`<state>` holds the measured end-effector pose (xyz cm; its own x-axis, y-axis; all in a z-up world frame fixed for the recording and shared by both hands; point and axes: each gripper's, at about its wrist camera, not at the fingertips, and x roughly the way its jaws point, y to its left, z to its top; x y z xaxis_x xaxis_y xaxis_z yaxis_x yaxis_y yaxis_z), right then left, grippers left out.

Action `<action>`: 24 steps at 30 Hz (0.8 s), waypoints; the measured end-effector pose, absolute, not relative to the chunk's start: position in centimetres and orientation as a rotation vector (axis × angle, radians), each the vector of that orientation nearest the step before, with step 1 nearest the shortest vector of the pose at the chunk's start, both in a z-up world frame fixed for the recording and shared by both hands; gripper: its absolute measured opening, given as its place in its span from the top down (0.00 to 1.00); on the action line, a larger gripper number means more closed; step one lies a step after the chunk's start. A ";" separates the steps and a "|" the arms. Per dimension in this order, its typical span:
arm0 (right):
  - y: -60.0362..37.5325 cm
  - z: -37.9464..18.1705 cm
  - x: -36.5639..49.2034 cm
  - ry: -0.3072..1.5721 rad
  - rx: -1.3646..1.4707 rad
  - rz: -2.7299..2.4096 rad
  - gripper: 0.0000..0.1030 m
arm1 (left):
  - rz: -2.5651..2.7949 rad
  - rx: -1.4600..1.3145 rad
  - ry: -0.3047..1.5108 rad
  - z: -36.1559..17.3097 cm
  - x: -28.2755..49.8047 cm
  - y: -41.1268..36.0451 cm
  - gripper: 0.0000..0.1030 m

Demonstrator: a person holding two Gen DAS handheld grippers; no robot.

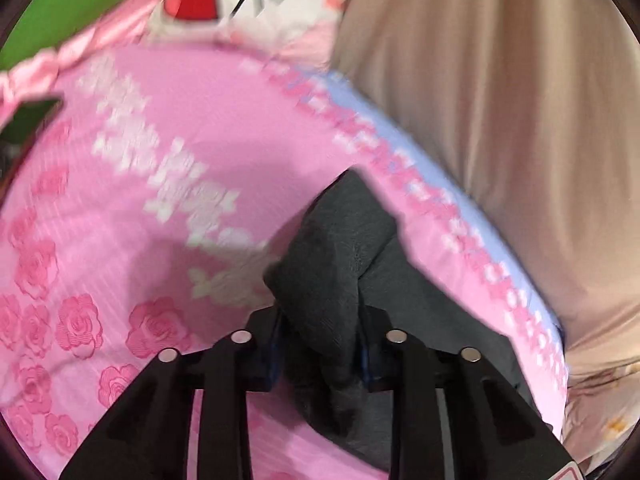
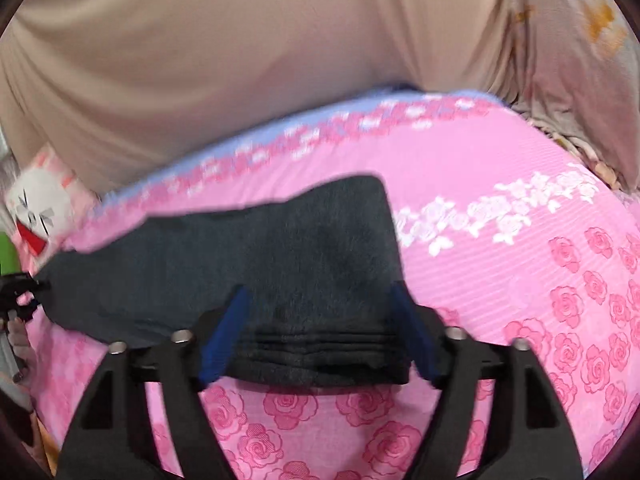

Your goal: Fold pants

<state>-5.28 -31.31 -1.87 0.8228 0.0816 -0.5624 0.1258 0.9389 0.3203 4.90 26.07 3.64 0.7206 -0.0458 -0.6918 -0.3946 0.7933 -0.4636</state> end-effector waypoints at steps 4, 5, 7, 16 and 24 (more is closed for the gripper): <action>-31.9 -1.8 -5.2 0.602 0.392 -0.013 0.24 | 0.087 -0.509 0.650 10.3 4.6 20.1 0.81; -31.8 -1.7 -5.2 0.598 0.389 -0.007 0.24 | 0.044 -0.468 0.624 12.0 4.3 18.1 0.83; -31.6 -1.5 -5.4 0.585 0.383 0.004 0.24 | -0.051 -0.396 0.594 14.9 4.1 13.4 0.84; -32.1 -1.4 -5.8 0.565 0.423 0.070 0.20 | -0.353 -0.188 0.649 16.1 3.4 -4.4 0.84; -32.2 -1.6 -5.3 0.600 0.456 0.137 0.17 | -0.495 -0.127 0.899 7.4 3.5 -11.2 0.42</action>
